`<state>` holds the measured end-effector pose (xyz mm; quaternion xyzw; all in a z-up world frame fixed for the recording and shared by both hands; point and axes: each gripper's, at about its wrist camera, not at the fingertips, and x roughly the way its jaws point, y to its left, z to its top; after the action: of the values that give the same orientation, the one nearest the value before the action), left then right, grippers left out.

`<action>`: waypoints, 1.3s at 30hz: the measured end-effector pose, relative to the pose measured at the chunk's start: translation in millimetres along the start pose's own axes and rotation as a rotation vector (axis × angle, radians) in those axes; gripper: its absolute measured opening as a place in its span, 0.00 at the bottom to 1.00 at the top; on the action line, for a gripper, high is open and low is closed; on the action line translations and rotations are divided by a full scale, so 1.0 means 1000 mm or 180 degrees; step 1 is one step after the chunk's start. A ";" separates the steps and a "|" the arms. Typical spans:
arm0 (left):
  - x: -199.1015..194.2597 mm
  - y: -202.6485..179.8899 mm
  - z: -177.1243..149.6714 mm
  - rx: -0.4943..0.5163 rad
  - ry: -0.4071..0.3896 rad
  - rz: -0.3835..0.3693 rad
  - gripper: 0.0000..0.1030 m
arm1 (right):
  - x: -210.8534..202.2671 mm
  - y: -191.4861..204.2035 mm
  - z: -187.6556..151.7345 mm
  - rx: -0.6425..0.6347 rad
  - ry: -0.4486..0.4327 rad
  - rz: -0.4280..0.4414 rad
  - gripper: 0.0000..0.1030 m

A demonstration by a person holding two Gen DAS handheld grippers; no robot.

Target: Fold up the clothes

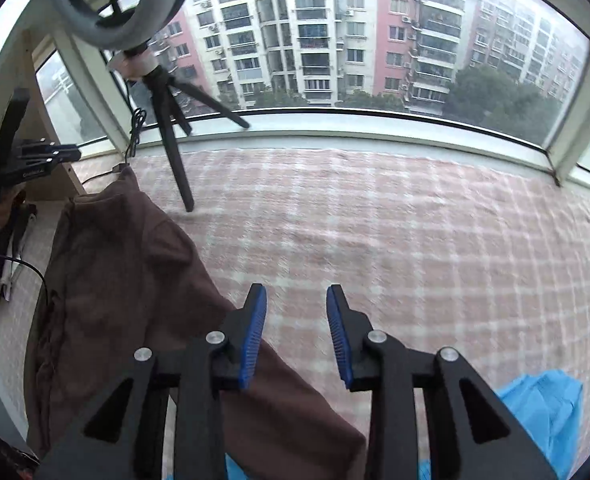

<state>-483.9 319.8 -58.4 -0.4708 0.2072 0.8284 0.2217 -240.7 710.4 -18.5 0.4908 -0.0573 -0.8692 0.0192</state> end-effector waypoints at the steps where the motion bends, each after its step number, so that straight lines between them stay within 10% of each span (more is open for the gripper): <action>1: -0.009 -0.007 -0.005 0.0017 -0.0013 -0.0141 0.13 | -0.010 -0.017 -0.010 0.0113 0.0024 -0.0022 0.30; 9: -0.021 -0.186 -0.031 0.1061 0.0199 -0.1141 0.17 | -0.068 -0.091 -0.154 0.0815 0.0458 -0.0414 0.30; 16: 0.001 -0.310 -0.051 0.1868 0.0499 -0.1417 0.28 | -0.108 -0.089 -0.196 0.0360 0.0181 -0.0562 0.51; 23: 0.019 -0.313 -0.049 0.1643 0.0682 -0.1348 0.28 | -0.063 -0.064 -0.187 -0.0455 0.0253 -0.0742 0.49; 24: 0.022 -0.310 -0.049 0.1603 0.0706 -0.1330 0.28 | -0.059 -0.065 -0.185 -0.0470 0.0272 -0.0743 0.31; 26: 0.029 -0.306 -0.048 0.1536 0.0747 -0.1287 0.28 | -0.055 -0.079 -0.178 -0.0141 0.0425 -0.0488 0.04; 34: 0.038 -0.301 -0.053 0.1597 0.0807 -0.1307 0.29 | -0.133 -0.173 -0.169 0.1882 0.0177 0.1378 0.04; 39: 0.028 -0.289 -0.053 0.1583 0.0811 -0.1494 0.31 | -0.120 -0.215 -0.200 0.2293 0.0623 0.0341 0.19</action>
<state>-297.8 531.2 -147.0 -0.5366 0.3146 0.6139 0.4859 -2.4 918.5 -43.8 0.5431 -0.3829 -0.7400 -0.1038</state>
